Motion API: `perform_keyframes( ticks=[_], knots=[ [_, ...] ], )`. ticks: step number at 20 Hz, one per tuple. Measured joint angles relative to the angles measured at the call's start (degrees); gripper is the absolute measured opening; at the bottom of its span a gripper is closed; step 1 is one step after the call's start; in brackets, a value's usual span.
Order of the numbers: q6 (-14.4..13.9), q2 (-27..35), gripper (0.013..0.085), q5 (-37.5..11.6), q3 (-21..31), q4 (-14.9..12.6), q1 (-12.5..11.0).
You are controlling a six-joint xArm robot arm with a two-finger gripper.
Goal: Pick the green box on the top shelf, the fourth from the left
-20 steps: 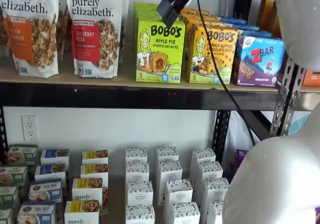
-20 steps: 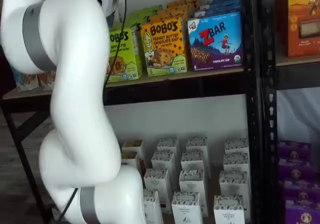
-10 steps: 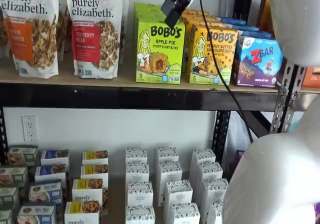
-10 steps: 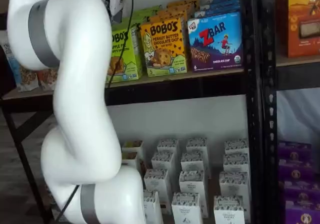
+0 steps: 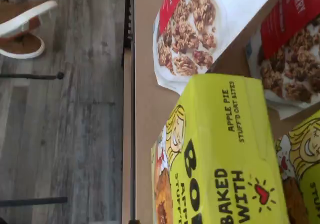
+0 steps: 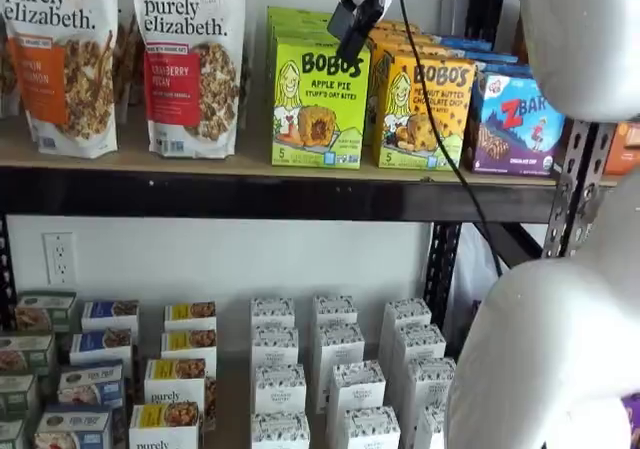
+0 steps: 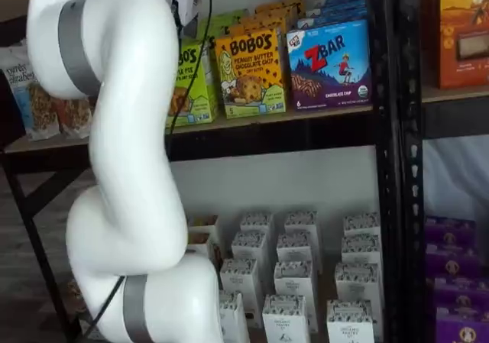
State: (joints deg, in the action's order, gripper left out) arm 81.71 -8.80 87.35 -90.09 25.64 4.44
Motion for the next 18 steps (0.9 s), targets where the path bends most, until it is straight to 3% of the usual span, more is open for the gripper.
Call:
perform_keyframes(
  ticks=[18],
  knots=[
    [-0.67,3.40,0.0850,3.05,-4.55,-4.75,0.90]
  ],
)
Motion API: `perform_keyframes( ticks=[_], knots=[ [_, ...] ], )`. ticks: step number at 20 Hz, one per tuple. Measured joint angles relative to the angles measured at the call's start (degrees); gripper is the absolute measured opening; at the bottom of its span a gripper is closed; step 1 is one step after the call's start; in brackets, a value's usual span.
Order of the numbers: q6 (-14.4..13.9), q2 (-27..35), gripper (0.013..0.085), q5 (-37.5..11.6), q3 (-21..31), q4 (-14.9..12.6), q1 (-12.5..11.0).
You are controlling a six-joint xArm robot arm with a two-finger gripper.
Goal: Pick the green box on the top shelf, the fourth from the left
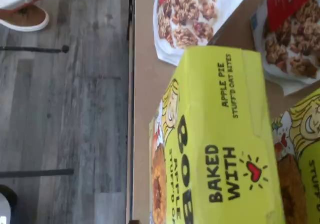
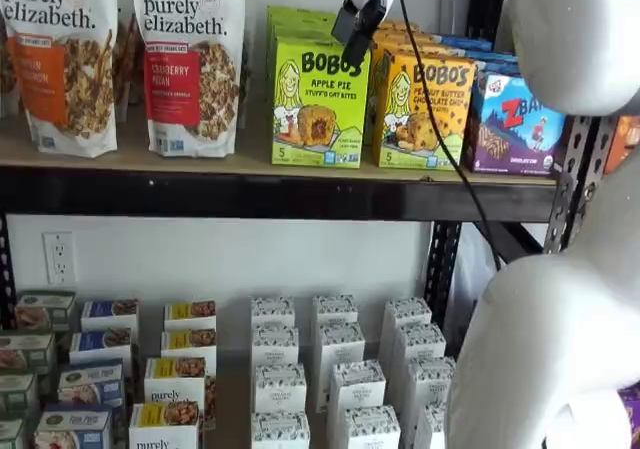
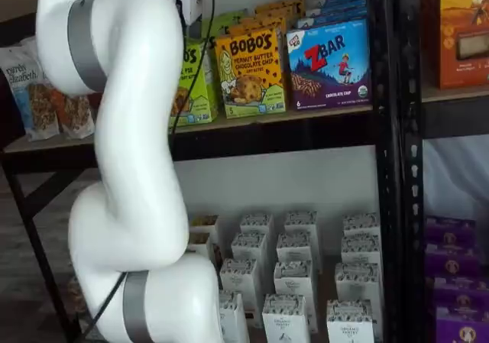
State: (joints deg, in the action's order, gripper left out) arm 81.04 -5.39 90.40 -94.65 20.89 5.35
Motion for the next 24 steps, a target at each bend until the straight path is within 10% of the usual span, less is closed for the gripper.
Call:
perform_keyframes(
  ticks=[24],
  knots=[
    [-1.62,0.28,0.0810,-0.71,1.88,-6.09,3.08]
  ],
)
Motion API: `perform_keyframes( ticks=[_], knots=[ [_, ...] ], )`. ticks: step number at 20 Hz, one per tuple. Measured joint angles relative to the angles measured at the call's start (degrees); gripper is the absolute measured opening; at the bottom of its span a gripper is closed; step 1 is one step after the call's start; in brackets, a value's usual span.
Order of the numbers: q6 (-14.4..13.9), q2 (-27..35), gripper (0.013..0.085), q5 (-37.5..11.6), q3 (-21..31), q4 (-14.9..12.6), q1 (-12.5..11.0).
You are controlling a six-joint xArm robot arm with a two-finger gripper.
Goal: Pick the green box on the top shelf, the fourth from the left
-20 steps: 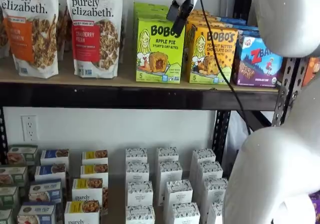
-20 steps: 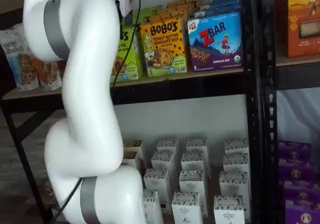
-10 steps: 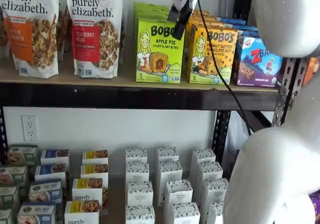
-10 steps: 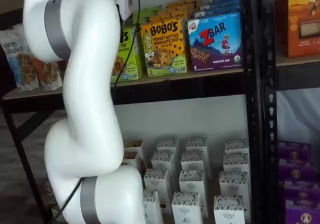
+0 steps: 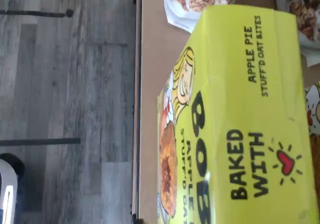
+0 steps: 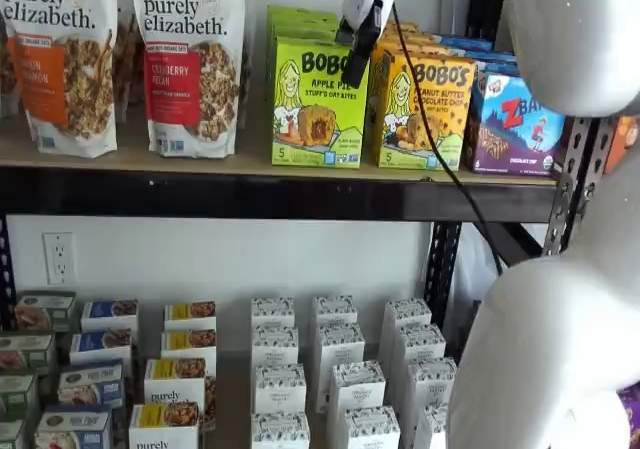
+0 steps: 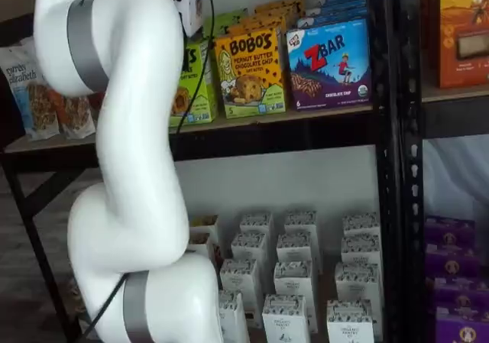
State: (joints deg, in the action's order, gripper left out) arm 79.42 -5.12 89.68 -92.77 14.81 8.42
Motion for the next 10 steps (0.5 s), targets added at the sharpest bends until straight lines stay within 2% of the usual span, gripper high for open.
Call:
perform_keyframes(
  ticks=[3,6,7,10],
  knots=[
    [0.04,-0.04,0.0690,-0.09,0.17,0.41,-0.04],
    [0.01,-0.05,0.0650,-0.15,0.33,0.57,0.01],
    [-0.02,0.11,0.0610,0.15,0.12,0.59,0.03],
    [-0.08,0.40,0.0610,0.67,-0.31,0.50,0.07]
  ],
)
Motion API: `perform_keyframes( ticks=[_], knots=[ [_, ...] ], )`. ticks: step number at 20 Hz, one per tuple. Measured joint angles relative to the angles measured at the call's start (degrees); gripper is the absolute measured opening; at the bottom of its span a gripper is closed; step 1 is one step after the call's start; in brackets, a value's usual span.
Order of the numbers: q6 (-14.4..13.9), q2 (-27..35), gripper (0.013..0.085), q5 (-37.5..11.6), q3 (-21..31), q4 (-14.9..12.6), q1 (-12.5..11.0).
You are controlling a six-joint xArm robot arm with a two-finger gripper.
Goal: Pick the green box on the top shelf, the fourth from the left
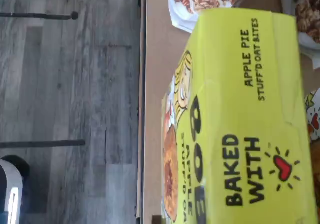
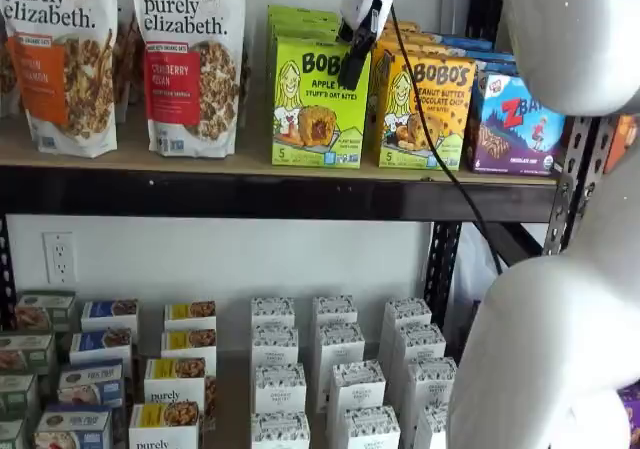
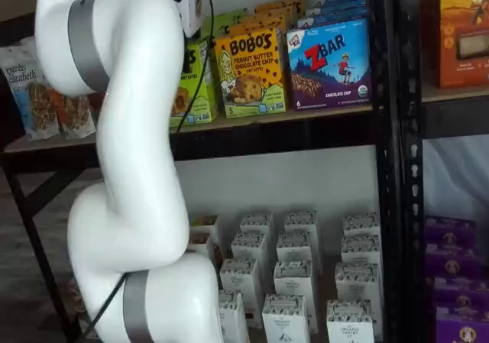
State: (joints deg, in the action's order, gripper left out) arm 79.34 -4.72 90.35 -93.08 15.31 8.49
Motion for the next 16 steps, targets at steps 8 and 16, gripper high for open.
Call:
perform_keyframes(
  ticks=[8,16],
  knots=[
    [-0.07,-0.14,0.0610,-0.63,0.36,-0.07,0.14],
    [-0.02,-0.25,0.0610,-0.80,0.60,-0.14,0.13]
  ],
)
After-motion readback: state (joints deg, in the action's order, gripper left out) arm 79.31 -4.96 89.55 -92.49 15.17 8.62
